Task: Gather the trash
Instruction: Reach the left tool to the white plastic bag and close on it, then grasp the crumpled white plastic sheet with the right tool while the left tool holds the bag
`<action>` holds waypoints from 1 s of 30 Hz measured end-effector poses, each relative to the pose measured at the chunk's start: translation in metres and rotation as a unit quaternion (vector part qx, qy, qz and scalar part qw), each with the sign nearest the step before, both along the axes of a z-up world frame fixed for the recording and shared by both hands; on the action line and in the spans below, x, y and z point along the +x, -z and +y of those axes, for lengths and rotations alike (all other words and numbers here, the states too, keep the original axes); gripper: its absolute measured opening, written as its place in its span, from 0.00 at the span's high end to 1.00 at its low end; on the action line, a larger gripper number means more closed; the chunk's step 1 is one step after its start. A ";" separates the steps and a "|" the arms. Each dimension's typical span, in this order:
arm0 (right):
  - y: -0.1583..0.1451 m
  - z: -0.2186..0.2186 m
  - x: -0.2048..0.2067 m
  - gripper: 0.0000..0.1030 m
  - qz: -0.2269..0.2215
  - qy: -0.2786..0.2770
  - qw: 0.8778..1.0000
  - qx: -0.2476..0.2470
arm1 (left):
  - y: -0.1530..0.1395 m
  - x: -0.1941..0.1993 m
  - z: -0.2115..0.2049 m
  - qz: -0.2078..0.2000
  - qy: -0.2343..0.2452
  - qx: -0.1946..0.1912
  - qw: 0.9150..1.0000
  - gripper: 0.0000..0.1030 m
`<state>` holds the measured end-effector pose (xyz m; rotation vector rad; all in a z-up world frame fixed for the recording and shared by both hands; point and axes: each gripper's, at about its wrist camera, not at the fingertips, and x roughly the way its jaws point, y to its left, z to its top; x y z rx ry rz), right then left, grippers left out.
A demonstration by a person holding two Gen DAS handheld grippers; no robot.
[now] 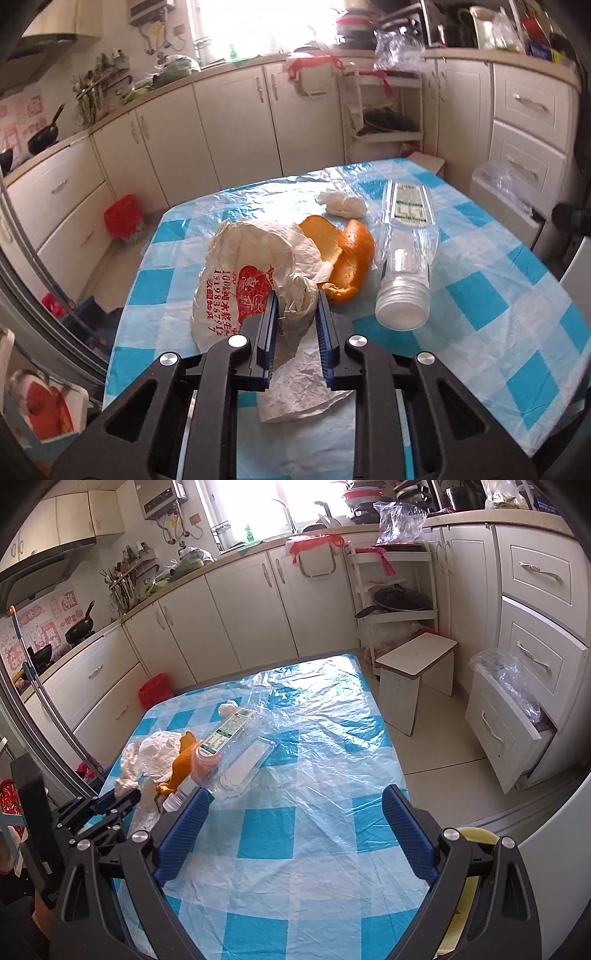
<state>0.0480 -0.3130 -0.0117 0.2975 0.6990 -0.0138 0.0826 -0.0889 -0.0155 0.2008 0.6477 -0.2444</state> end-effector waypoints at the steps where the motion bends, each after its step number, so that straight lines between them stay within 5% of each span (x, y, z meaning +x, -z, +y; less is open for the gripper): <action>1: 0.000 0.000 0.000 0.12 0.000 -0.001 1.000 -0.001 | -0.005 -0.006 0.012 -0.002 -0.010 -0.024 1.000 0.82; 6: 0.003 0.003 0.001 0.12 0.004 -0.003 1.000 -0.007 | -0.014 -0.027 0.074 0.016 -0.066 -0.157 0.985 0.82; 9: 0.006 0.005 0.002 0.12 0.009 -0.005 1.000 -0.014 | -0.009 -0.037 0.102 0.025 -0.092 -0.200 0.975 0.82; 19: 0.004 0.027 0.001 0.12 -0.016 -0.036 0.998 -0.054 | -0.005 -0.056 0.118 0.011 -0.101 -0.216 0.971 0.82; 26: -0.026 0.075 0.006 0.12 -0.078 -0.123 0.988 -0.056 | -0.003 -0.065 0.121 0.005 -0.088 -0.221 0.971 0.82; 30: -0.029 0.117 0.038 0.12 -0.058 -0.163 0.984 -0.050 | -0.004 -0.066 0.126 -0.001 -0.082 -0.229 0.970 0.82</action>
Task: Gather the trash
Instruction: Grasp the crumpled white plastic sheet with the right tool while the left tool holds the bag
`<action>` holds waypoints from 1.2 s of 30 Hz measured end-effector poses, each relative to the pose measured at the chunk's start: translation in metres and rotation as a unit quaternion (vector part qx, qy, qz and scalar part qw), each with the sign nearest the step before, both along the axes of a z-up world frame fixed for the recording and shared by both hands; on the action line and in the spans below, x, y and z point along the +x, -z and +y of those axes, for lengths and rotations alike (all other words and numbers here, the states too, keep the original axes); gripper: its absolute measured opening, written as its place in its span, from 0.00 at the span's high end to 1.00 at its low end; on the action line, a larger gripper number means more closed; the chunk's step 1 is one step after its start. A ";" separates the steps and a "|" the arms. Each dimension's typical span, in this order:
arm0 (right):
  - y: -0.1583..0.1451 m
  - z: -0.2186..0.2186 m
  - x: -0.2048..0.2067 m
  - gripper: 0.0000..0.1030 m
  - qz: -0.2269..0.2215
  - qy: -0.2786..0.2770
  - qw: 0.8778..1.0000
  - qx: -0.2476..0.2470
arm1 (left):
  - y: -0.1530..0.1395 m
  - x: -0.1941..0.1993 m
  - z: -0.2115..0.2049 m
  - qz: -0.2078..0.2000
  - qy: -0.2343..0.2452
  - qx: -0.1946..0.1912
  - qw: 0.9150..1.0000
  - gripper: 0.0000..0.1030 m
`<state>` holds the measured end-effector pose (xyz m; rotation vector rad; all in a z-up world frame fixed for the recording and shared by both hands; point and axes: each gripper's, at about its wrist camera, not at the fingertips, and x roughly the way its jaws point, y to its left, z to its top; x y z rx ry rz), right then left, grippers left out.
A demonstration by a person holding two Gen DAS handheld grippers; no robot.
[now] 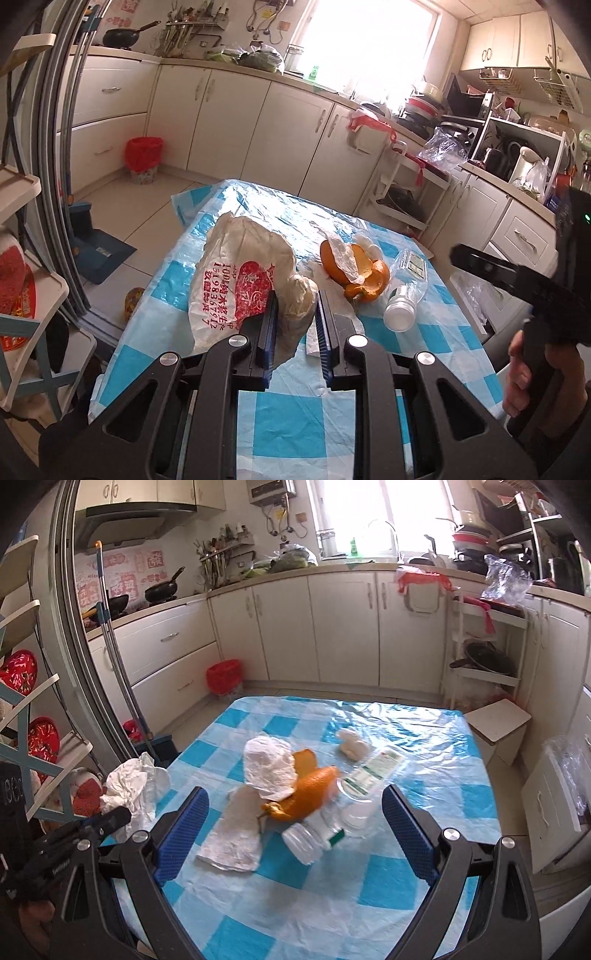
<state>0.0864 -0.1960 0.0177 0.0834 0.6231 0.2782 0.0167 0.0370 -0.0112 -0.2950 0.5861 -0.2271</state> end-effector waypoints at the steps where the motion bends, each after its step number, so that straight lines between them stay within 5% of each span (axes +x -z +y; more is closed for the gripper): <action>1: 0.002 0.008 0.011 0.12 0.012 -0.006 1.000 0.004 | 0.000 -0.001 0.001 -0.002 0.001 -0.002 1.000 0.82; 10: 0.047 0.069 0.124 0.12 0.130 -0.001 0.991 -0.036 | 0.003 -0.001 0.016 -0.008 0.000 -0.026 1.000 0.82; 14: 0.067 0.062 0.147 0.12 0.176 0.027 0.984 -0.008 | 0.005 0.001 0.018 -0.009 0.002 -0.033 0.999 0.82; 15: 0.069 0.060 0.150 0.20 0.182 0.029 0.983 0.003 | 0.006 0.001 0.018 -0.010 0.003 -0.033 0.999 0.82; 17: 0.070 0.058 0.152 0.51 0.192 0.023 0.981 0.015 | 0.008 0.002 0.018 -0.010 0.004 -0.034 0.999 0.82; 18: 0.073 0.058 0.154 0.77 0.207 0.015 0.978 0.025 | 0.008 0.003 0.018 -0.010 0.005 -0.034 0.999 0.82; 19: 0.075 0.057 0.154 0.82 0.217 0.009 0.975 0.039 | 0.008 0.003 0.018 -0.010 0.005 -0.034 0.999 0.82; 30: 0.027 0.019 0.099 0.83 0.154 -0.009 0.977 0.147 | 0.011 0.003 0.015 -0.011 0.006 -0.022 1.000 0.82; 36: 0.029 -0.011 0.070 0.74 0.161 0.003 0.976 0.150 | 0.012 -0.001 0.008 -0.007 0.009 -0.006 1.000 0.82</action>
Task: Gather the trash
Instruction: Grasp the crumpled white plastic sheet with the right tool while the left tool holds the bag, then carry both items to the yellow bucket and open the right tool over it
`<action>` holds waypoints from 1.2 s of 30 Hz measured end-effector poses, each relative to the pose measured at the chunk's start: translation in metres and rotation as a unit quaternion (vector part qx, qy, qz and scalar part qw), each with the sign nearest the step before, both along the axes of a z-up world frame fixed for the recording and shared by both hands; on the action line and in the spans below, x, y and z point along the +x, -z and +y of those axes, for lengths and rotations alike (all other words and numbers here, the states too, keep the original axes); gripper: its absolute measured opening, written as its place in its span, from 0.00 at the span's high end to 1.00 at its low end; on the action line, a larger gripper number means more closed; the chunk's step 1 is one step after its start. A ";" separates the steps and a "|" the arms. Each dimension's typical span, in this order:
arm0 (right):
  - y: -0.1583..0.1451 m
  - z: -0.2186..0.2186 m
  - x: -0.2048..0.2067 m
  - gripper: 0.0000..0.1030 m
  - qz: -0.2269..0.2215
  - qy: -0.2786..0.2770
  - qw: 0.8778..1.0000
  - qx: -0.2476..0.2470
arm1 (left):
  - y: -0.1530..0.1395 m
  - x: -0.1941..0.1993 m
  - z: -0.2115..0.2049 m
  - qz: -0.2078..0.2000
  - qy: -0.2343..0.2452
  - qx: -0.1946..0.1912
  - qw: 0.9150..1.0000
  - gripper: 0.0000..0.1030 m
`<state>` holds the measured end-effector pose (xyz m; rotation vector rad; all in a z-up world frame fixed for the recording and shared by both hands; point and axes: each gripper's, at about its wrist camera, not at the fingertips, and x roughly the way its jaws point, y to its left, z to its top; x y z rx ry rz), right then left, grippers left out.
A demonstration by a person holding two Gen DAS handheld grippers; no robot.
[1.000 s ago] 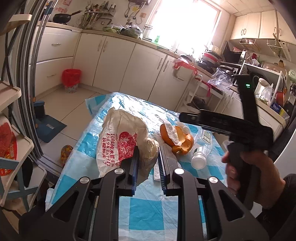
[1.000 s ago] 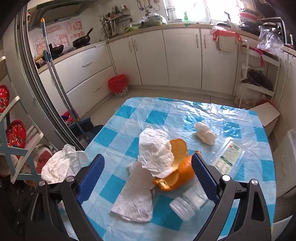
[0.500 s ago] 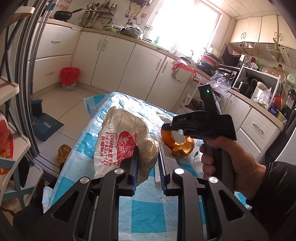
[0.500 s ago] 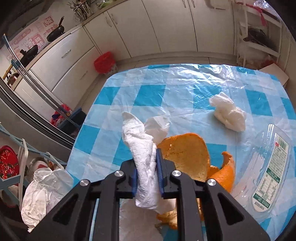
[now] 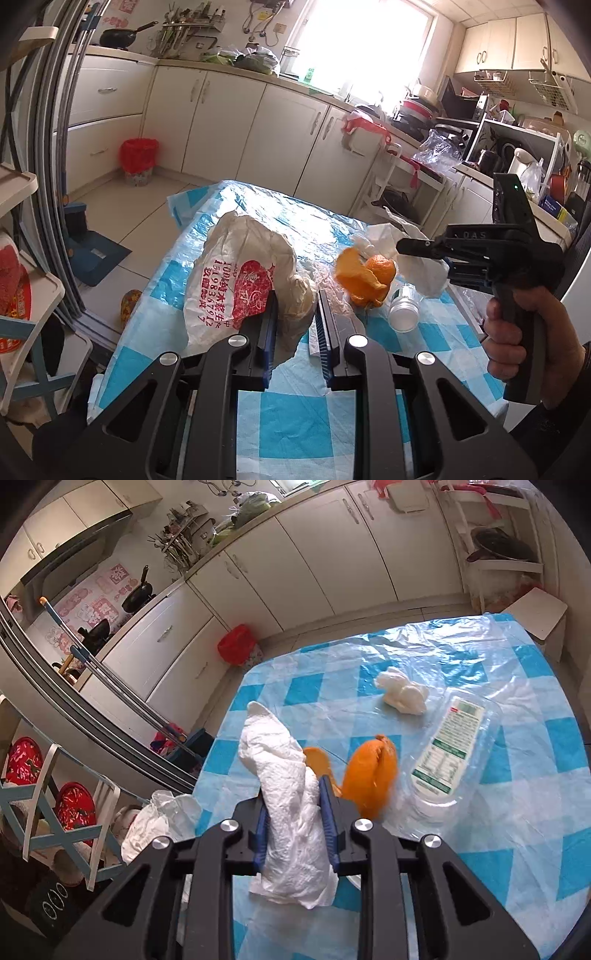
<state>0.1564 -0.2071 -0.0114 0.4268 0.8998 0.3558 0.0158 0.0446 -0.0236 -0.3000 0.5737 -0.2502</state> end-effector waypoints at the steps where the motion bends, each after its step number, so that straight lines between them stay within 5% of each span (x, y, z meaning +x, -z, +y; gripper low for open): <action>1: 0.003 -0.004 -0.005 0.75 0.003 0.001 1.000 0.003 | 0.000 -0.001 -0.001 0.000 0.000 0.003 1.000 0.82; 17: 0.039 -0.046 -0.112 0.86 0.008 0.028 1.000 -0.005 | -0.022 -0.022 -0.015 -0.016 0.026 0.011 0.999 0.82; 36: 0.028 -0.060 -0.146 0.86 -0.043 0.033 0.998 -0.013 | -0.053 -0.063 -0.092 -0.034 0.111 0.034 0.993 0.82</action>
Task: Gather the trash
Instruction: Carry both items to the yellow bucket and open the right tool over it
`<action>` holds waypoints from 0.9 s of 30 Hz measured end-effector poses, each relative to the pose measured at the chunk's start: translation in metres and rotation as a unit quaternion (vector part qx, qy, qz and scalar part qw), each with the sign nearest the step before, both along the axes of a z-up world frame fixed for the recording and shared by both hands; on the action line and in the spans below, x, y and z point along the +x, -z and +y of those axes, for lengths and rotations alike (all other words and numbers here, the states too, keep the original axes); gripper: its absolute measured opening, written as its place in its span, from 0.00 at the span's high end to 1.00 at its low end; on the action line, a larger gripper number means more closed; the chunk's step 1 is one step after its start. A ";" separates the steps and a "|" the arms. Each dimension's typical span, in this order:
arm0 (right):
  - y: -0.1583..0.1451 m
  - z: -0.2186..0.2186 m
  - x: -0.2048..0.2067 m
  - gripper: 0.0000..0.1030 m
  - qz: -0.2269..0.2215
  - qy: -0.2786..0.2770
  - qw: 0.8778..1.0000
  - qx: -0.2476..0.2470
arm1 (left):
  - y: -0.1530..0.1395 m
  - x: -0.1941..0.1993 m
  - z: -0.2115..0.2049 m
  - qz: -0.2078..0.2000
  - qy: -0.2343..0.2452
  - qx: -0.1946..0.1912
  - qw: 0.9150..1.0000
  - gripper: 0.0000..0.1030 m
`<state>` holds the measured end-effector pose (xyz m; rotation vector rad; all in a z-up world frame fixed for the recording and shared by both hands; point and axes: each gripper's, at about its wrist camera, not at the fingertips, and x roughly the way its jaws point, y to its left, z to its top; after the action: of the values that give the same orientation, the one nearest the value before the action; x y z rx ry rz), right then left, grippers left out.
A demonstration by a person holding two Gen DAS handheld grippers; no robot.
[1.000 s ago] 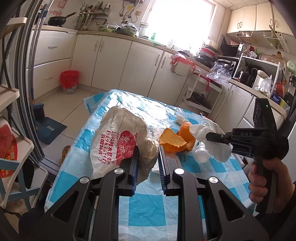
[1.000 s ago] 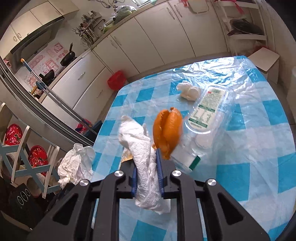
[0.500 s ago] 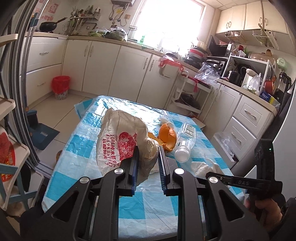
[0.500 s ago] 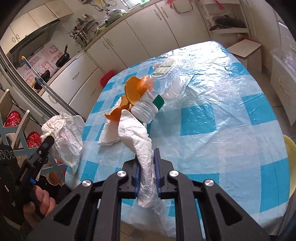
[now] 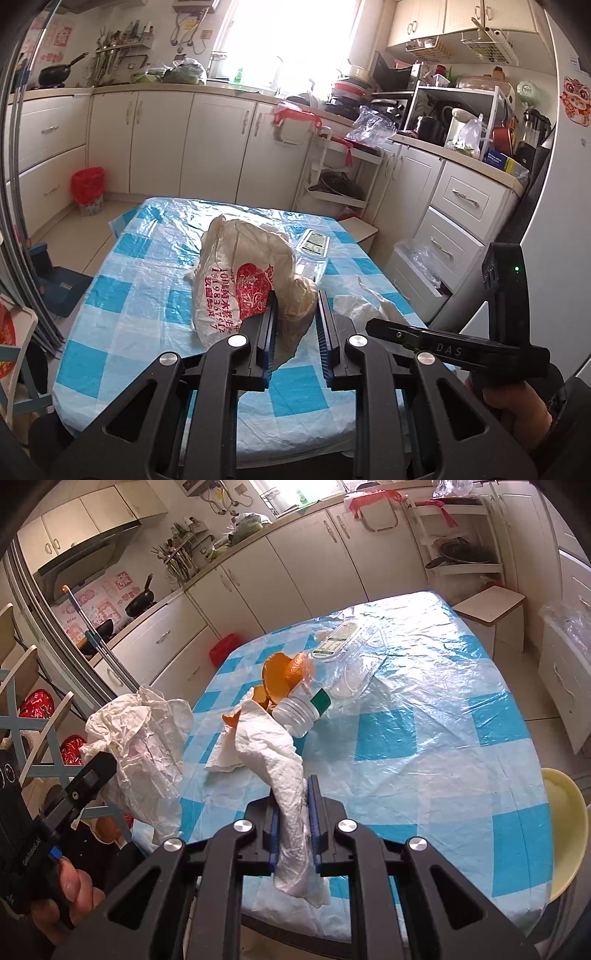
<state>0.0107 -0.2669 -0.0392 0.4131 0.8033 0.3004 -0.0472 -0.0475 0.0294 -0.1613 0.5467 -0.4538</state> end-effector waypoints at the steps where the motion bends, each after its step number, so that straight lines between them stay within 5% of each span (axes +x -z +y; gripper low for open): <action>1: -0.001 -0.002 -0.003 0.86 -0.002 0.003 1.000 0.002 | -0.001 -0.002 -0.005 -0.001 0.005 0.001 1.000 0.82; 14: -0.011 -0.055 -0.033 0.86 -0.026 0.081 0.996 0.013 | -0.011 -0.029 -0.082 -0.014 0.089 0.020 0.996 0.82; 27: -0.001 -0.117 -0.066 0.86 -0.019 0.199 0.980 0.010 | -0.019 -0.045 -0.164 -0.020 0.168 0.016 0.985 0.82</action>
<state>-0.0549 -0.3838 -0.0381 0.5737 0.6636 -0.0567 -0.0919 -0.2113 0.0487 -0.0284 0.5435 -0.7752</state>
